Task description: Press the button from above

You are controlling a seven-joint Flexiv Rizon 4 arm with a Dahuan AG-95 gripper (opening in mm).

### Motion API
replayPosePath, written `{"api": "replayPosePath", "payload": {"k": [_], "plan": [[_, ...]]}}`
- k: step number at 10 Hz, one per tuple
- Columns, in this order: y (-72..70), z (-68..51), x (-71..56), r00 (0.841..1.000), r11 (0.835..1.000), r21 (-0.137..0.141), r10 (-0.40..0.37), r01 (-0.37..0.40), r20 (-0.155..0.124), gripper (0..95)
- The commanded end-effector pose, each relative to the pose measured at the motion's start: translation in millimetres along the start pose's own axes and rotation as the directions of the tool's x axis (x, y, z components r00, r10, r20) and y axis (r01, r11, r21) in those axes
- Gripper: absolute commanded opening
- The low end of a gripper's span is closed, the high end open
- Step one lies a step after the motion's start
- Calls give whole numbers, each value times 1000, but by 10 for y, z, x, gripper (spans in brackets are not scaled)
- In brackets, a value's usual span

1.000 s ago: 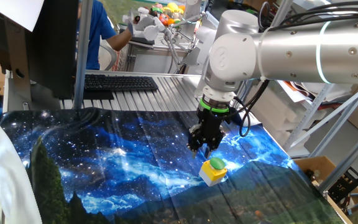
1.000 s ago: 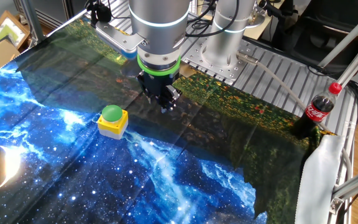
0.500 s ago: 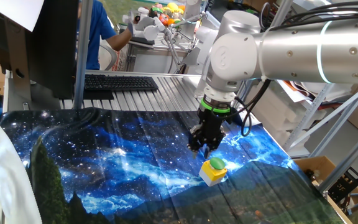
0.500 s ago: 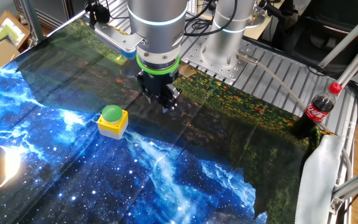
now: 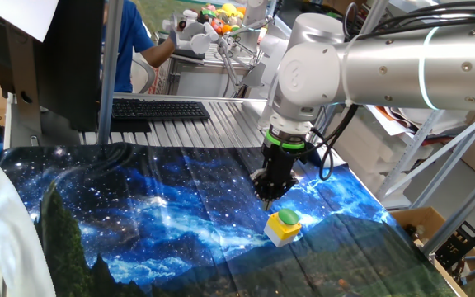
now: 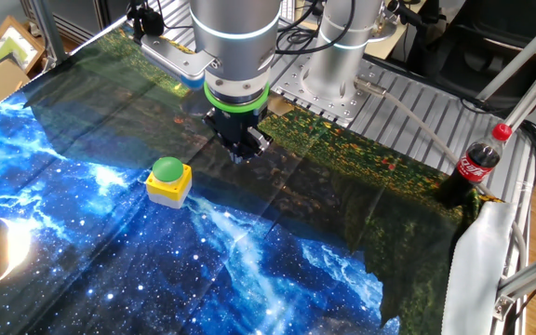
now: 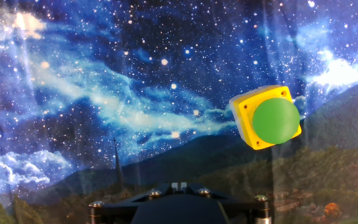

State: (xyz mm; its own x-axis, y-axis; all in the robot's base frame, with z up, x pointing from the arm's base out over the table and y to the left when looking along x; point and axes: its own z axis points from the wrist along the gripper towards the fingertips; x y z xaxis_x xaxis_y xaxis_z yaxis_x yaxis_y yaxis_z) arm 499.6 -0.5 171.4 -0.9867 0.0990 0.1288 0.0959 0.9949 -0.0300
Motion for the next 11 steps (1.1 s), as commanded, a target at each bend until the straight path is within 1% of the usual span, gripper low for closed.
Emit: {"api": "replayPosePath", "payload": {"k": [1,4,5,9,10,11], "plan": [[0,0,-2,1000,1000,1,0,0,0,0],[0,0,-2,1000,1000,1,6,-6,1,0],[0,0,-2,1000,1000,1,7,-7,1,190],[0,0,-2,1000,1000,1,7,-7,2,190],[0,0,-2,1000,1000,0,-5,5,0,0],[0,0,-2,1000,1000,-1,-9,9,0,0]]}}
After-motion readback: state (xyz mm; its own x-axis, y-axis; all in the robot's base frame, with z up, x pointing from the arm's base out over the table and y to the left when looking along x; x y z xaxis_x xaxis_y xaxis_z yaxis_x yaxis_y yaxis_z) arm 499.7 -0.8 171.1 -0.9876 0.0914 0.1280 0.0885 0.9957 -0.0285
